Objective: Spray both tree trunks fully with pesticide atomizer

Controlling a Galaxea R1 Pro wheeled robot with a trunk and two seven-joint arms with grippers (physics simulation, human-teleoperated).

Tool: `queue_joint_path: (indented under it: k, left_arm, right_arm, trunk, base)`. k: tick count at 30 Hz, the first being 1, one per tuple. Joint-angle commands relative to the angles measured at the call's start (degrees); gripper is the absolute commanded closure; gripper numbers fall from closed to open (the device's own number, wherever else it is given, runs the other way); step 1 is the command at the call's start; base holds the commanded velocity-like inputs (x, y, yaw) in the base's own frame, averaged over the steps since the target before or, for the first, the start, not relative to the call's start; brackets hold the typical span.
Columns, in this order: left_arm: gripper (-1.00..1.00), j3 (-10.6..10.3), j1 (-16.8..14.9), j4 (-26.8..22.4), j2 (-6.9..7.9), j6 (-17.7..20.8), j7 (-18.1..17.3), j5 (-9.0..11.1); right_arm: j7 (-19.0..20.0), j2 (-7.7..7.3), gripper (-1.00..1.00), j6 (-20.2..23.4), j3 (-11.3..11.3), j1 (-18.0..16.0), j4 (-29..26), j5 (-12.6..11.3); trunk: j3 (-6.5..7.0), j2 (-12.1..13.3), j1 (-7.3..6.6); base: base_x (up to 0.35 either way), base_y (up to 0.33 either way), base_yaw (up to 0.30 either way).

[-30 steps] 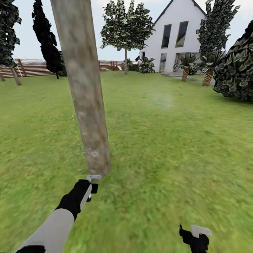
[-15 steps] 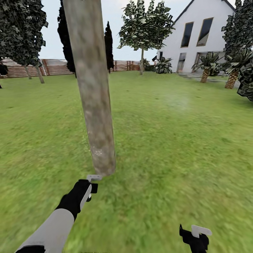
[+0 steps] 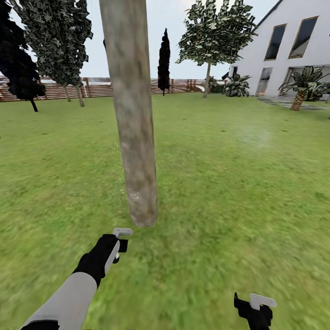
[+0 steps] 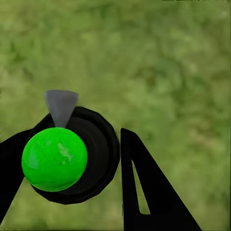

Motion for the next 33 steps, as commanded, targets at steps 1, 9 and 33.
queue_joint_path:
  k: [1,9,33]
  left_arm:
    - [1.0,0.0,0.0,0.0,0.05,0.0,0.0,0.0]
    - [1.0,-0.5,-1.0,0.8,-0.03,0.5,0.0,-0.5]
    - [1.0,-1.0,-9.0,0.1,-3.78,4.8,-0.8,-0.1]
  right_arm:
    - [0.0,0.0,-1.0,0.0,0.0,0.0,0.0,0.0]
    - [0.0,-0.14,-1.0,0.0,0.0,0.0,-0.1,0.0]
    - [0.0,-0.01,-1.0,0.0,-0.1,0.0,-0.1,-0.1]
  trunk:
    - [0.0,0.0,0.0]
    - [0.0,0.0,0.0]
    - [0.0,0.0,0.0]
  base:
    - [0.03,-0.115,0.092]
    - [0.003,-0.01,0.008]
    - [0.105,0.0,-0.046]
